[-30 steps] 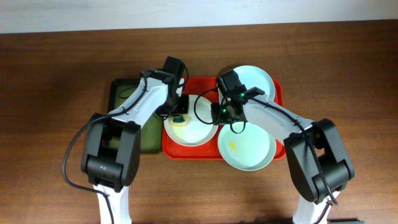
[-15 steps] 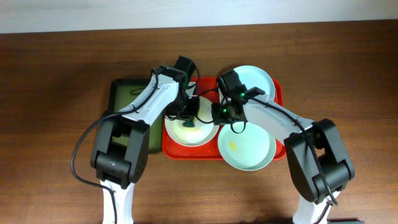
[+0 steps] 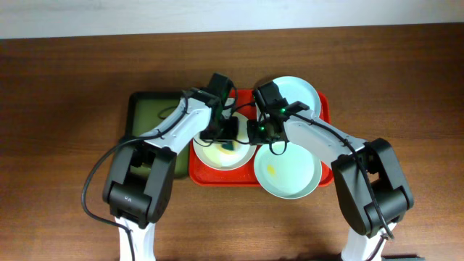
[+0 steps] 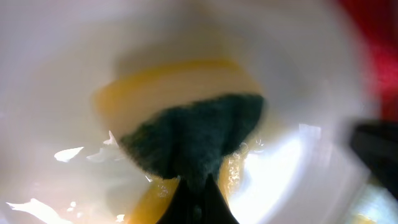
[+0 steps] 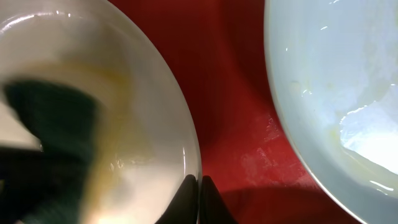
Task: Clean dirty plates on tray and stack at the side
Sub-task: 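Scrub the white plate with the sponge while right gripper holds its rim, then return the sponge to the black tray and release it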
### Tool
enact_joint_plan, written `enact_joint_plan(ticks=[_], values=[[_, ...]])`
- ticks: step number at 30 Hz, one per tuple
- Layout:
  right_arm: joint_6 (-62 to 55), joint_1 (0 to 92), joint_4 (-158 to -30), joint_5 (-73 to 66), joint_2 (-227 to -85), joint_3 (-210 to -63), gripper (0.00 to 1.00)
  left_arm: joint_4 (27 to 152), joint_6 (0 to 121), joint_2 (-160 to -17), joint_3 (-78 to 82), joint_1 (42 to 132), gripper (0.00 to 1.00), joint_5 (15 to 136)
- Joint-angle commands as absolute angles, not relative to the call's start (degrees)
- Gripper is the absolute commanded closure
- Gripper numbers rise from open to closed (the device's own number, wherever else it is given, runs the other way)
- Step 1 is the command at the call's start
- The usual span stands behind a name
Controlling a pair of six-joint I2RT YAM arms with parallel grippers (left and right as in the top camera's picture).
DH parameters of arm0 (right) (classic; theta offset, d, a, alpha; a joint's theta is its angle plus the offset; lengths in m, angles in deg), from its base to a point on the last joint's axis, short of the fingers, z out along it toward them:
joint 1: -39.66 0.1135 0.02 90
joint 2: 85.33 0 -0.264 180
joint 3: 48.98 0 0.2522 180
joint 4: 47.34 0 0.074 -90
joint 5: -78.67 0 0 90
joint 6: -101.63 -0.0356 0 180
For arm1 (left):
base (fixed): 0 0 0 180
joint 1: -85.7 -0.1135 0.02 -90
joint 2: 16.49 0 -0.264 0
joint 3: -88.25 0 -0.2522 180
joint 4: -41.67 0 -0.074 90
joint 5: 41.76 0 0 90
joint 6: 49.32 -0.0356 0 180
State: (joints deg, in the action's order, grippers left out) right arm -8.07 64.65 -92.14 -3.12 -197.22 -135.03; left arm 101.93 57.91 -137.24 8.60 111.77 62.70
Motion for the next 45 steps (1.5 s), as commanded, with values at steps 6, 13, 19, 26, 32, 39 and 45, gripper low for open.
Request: enact_joint_plan(ticks=[6, 13, 19, 26, 32, 39, 45], values=[[-8.09, 65.13, -91.73, -1.42, -196.39, -135.27, 0.89, 114.61, 53.83, -130.53, 16.14, 108.86, 1.00, 48.80], [-8.09, 65.13, -91.77, -1.42, -196.39, -135.27, 0.40, 118.58, 53.83, -124.28, 17.40, 108.77, 1.00, 31.90], [-8.11, 65.13, -91.84, -0.96, -196.30, -135.79, 0.38, 119.37, 55.22, -124.28, 17.40, 105.58, 1.00, 30.09], [-8.09, 65.13, -91.90, -1.00, -196.33, -135.68, 0.59, 119.89, 51.66, -124.37, 12.75, 89.82, 1.00, 40.54], [-8.09, 65.13, -91.73, -1.00, -196.33, -135.64, 0.59, 105.40, 43.77, -124.37, -2.09, 86.28, 1.00, 51.77], [-8.11, 65.13, -91.73, -1.00, -196.33, -135.64, 0.58, 101.78, 43.86, -124.35, -5.35, 86.28, 0.70, 50.50], [-8.16, 65.15, -91.75, -1.00, -196.33, -135.64, 0.58, 108.81, 45.80, -120.92, 6.56, 86.26, 0.18, 50.41]])
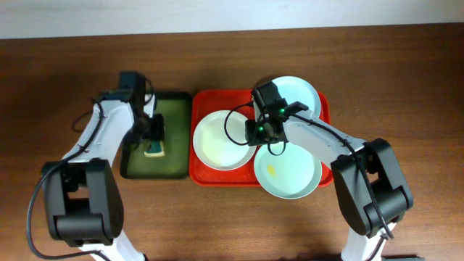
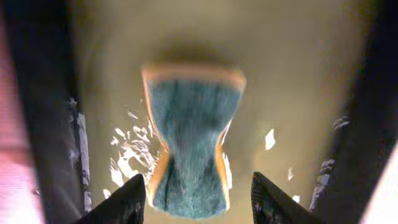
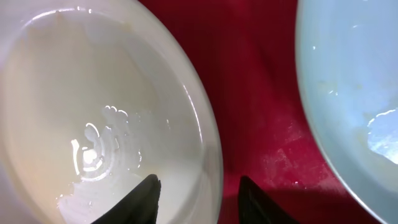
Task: Clean dirty plates on tray and stack at the side
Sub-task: 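Return the sponge to the black tray and release it, then lift the white plate with the right gripper and carry it right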
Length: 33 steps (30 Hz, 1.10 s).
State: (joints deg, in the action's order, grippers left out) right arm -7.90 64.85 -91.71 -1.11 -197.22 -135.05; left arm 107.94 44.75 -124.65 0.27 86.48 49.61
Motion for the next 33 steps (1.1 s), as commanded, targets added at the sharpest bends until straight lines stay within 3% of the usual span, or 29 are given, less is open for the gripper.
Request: enact_joint_plan(ticks=[1, 4, 5, 6, 17, 26, 29, 33], values=[[-9.21, 65.15, -91.75, -1.00, -196.33, -135.64, 0.59, 108.90, 45.78, -119.34, 8.16, 86.26, 0.01, 50.37], [-12.81, 65.20, -91.77, -1.61, -196.33, -134.55, 0.59, 108.88, 45.76, -117.20, 8.53, 86.28, 0.01, 49.96], [-12.79, 65.17, -91.79, -1.92, -196.33, -134.18, 0.65, 108.88, 45.76, -117.20, 8.49, 86.28, 0.01, 49.96], [-12.81, 65.17, -91.77, -1.90, -196.33, -134.02, 0.95, 108.88, 45.76, -117.20, 8.49, 86.28, 0.01, 49.96], [-12.79, 63.14, -94.79, -0.57, -190.45, -134.46, 0.96, 108.64, 45.76, -117.22, 8.49, 85.63, 0.01, 44.51], [-10.21, 62.40, -110.37, -0.41, -187.56, -149.10, 0.96, 113.08, 45.72, -113.81, 14.65, 85.52, 0.00, 42.22], [-10.30, 62.64, -108.19, -0.13, -187.61, -150.39, 0.96, 114.56, 45.74, -110.93, 14.65, 85.52, 0.01, 34.24], [-11.35, 65.39, -100.27, -1.22, -188.72, -150.39, 0.96, 114.52, 45.74, -110.25, 14.65, 85.54, 0.01, 34.46]])
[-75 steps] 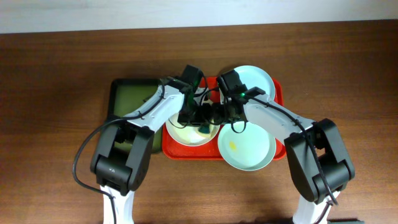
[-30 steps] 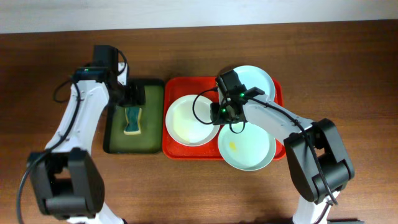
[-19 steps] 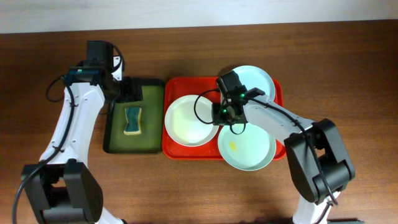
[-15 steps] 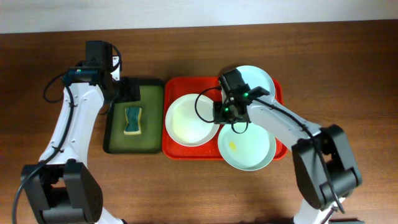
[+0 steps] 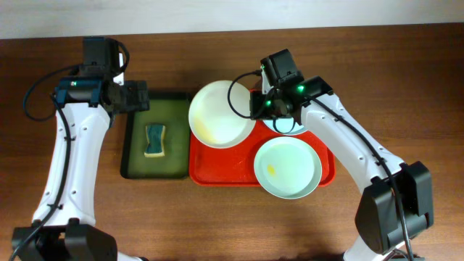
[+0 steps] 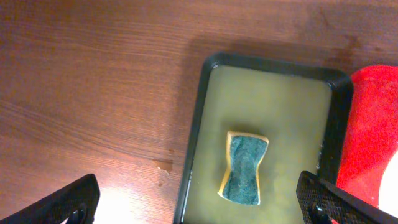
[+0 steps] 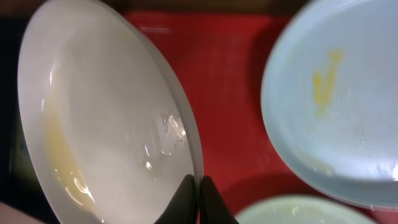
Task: Clean dirty plates on tray and stack at the side
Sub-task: 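Lift the white plate with the right gripper and carry it right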
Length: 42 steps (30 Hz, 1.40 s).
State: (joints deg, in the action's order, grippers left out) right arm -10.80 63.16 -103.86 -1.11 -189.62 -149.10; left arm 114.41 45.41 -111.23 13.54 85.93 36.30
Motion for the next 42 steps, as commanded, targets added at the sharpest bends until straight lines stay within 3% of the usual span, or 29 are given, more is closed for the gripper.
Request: enact_joint_plan(ticks=[1, 8, 12, 22, 29, 42], values=[[-11.35, 66.44, -98.64, -2.03, -189.14, -150.39, 0.96, 114.52, 45.74, -110.25, 14.65, 85.54, 0.01, 34.48], [-12.53, 77.74, -84.54, -25.29, -195.45, -150.39, 0.96, 114.52, 45.74, -110.25, 14.65, 85.54, 0.01, 34.46], [-1.95, 80.58, -76.84, -34.62, -195.52, -150.42, 0.96, 114.52, 45.74, -110.25, 14.65, 85.54, 0.00, 34.46], [19.12, 85.39, -74.07, -40.63, -194.10, -161.80, 0.96, 114.52, 45.74, -110.25, 14.65, 85.54, 0.01, 34.46], [41.63, 89.22, -61.54, -48.74, -194.10, -163.36, 0.96, 114.52, 45.74, -110.25, 14.65, 85.54, 0.01, 34.46], [41.61, 89.41, -56.54, -49.35, -194.12, -163.36, 0.96, 114.52, 45.74, -110.25, 14.65, 85.54, 0.01, 34.46]])
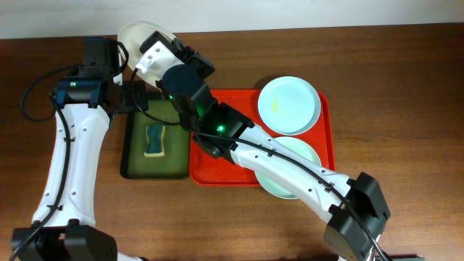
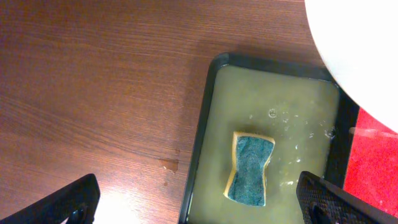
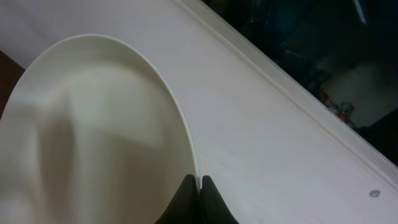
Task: Clean dirty plates on tray and stack at the side
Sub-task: 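Lift the white plate with the right gripper and carry it right, then set the white plate down on the table right of the red tray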
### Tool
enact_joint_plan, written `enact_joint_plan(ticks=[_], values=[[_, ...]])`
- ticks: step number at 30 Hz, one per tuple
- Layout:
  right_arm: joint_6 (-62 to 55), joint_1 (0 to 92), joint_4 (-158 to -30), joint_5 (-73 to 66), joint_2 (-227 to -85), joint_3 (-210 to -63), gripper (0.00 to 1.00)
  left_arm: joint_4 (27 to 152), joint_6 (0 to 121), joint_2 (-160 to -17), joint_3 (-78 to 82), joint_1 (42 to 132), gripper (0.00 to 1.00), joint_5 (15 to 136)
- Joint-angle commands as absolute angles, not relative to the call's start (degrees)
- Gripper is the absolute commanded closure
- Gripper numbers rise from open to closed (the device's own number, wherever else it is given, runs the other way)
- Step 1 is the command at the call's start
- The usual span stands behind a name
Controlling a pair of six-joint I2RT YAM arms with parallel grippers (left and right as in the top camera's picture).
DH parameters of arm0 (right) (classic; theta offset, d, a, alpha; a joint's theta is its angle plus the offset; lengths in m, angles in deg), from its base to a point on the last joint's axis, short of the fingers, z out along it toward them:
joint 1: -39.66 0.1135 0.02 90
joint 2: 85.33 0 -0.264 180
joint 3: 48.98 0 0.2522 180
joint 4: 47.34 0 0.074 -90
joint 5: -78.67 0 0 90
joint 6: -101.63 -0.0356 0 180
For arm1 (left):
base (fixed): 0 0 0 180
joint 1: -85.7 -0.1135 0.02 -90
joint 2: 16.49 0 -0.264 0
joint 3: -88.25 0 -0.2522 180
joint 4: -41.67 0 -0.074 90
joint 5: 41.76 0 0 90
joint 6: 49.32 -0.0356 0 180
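My right gripper (image 1: 151,59) is shut on the rim of a white plate (image 1: 136,38), held high and tilted above the far end of the black wash tray (image 1: 125,148). In the right wrist view its fingers (image 3: 198,185) pinch the plate's (image 3: 106,137) edge. A blue-green sponge (image 1: 154,140) lies in the soapy water, also in the left wrist view as the sponge (image 2: 250,168). My left gripper (image 1: 129,96) hangs open above the wash tray (image 2: 202,124), nothing between its fingers. The held plate (image 2: 357,50) shows at that view's top right.
On the red tray (image 1: 210,174) sits a pale blue plate (image 1: 288,105) with a yellow smear at the far right, and a pale green plate (image 1: 301,156) at the near right, partly under my right arm. Wooden table (image 1: 406,87) lies all around.
The right gripper with the white plate has gone from over the red tray's left part to high over the wash tray's far end. The left arm has not moved.
First my left gripper pressed the sponge on the white plate while the right pinched its rim. Then the sponge lay in the wash tray under the open left gripper, the right open at the rim. Later the right held the plate tilted, and now it holds it high at the left.
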State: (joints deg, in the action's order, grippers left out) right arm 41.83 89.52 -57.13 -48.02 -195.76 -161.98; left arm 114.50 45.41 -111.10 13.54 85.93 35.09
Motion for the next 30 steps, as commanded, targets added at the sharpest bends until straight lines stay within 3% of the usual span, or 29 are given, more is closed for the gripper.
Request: enact_joint_plan(ticks=[1, 5, 10, 14, 19, 24, 30], values=[[41.61, 89.41, -56.54, -49.37, -194.12, -163.36, 0.96, 114.52, 45.74, -110.25, 14.65, 85.54, 0.01, 34.46], [40.23, 89.41, -56.78, -49.46, -194.12, -163.36, 0.96, 114.52, 45.74, -110.25, 14.65, 85.54, 0.00, 34.46], [10.81, 85.89, -71.05, -48.59, -194.47, -163.29, 0.96, 114.52, 45.74, -110.25, 14.65, 85.52, 0.01, 34.46], [-12.24, 79.62, -94.77, -24.26, -194.80, -163.25, 0.96, 114.52, 45.74, -110.25, 14.65, 85.54, 0.00, 34.46], [-13.32, 72.19, -101.08, -9.90, -194.10, -163.27, 0.96, 114.52, 45.74, -110.25, 14.65, 85.54, 0.01, 34.46], [-13.29, 52.52, -109.04, 8.05, -193.09, -163.25, 0.96, 114.52, 45.74, -110.25, 14.65, 85.52, 0.01, 34.46], [-11.30, 19.52, -127.18, 10.76, -193.16, -163.25, 0.96, 114.52, 45.74, -110.25, 14.65, 85.54, 0.00, 34.46]])
